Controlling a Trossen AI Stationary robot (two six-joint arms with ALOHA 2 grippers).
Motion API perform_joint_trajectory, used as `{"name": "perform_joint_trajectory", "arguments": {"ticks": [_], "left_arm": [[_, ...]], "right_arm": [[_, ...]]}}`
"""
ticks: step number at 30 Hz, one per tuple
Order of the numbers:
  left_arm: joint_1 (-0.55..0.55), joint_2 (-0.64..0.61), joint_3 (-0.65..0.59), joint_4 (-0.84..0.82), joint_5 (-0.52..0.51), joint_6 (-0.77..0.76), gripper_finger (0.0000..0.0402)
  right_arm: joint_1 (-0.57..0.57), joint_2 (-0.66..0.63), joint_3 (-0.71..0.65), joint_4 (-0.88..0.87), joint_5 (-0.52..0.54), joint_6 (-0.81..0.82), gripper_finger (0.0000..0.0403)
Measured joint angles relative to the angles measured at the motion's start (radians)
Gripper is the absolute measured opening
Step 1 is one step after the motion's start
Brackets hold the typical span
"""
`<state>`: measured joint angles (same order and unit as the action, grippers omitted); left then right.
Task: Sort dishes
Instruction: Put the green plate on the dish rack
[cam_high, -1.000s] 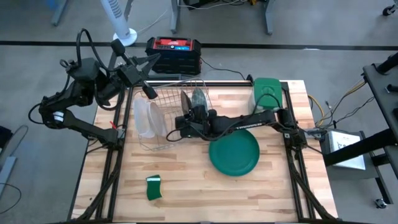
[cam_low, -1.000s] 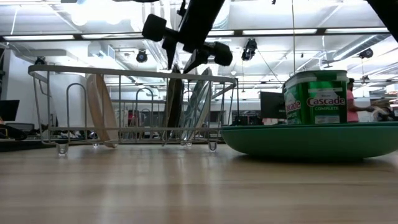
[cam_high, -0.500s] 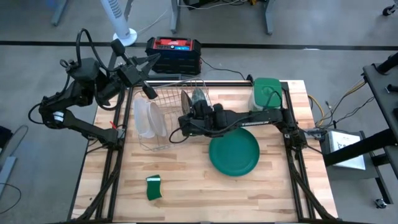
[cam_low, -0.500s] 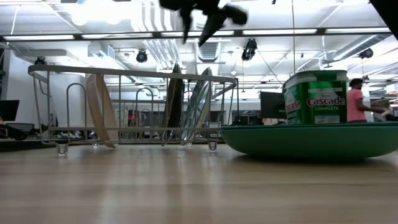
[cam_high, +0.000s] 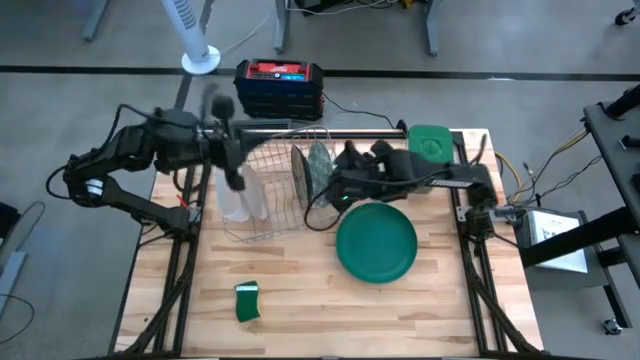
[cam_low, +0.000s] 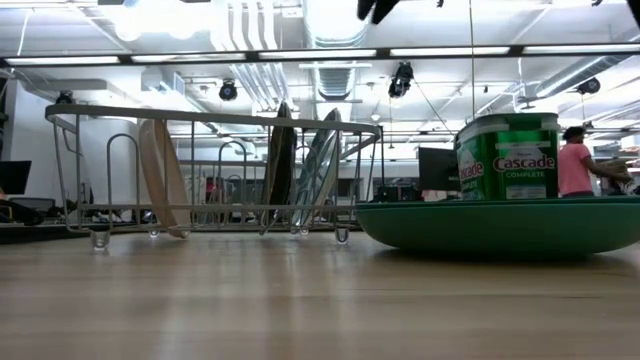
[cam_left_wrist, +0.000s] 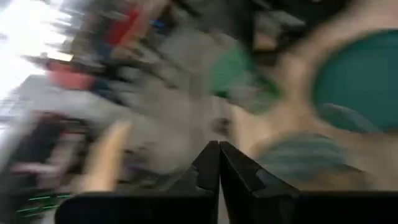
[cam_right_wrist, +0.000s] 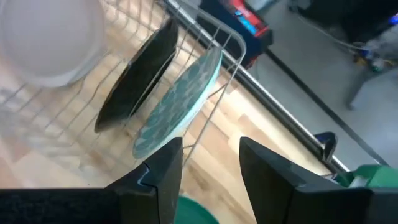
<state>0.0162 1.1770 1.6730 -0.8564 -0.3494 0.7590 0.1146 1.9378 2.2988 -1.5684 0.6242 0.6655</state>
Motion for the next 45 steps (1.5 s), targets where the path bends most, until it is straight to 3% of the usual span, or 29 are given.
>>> {"name": "perform_joint_trajectory", "arguments": {"ticks": [4,7,15,23,34,45], "left_arm": [[0.0,0.017,-0.005,-0.145,0.197,-0.108,0.0],[-0.005,0.035,-0.015,-0.188,0.291,-0.139,0.0],[-0.015,0.077,-0.086,-0.215,0.296,-0.266,0.0],[-0.065,0.048,-0.251,-0.127,0.294,-0.415,0.0],[-0.239,0.039,-0.365,0.102,0.085,-0.552,0.0],[-0.432,0.04,-0.393,0.232,-0.101,-0.656,0.0]], "right_arm": [[0.023,-0.116,-0.102,-0.001,-0.069,-0.01,0.0137],[0.041,-0.201,-0.213,0.0,-0.131,0.02,0.0135],[0.127,-0.394,-0.599,0.049,-0.19,0.223,0.0144],[0.147,-0.556,-1.015,0.287,-0.345,0.304,0.016],[0.074,-0.649,-1.378,0.407,-0.404,0.416,0.0159],[-0.106,-0.645,-1.49,0.548,-0.44,0.212,0.016]]}}
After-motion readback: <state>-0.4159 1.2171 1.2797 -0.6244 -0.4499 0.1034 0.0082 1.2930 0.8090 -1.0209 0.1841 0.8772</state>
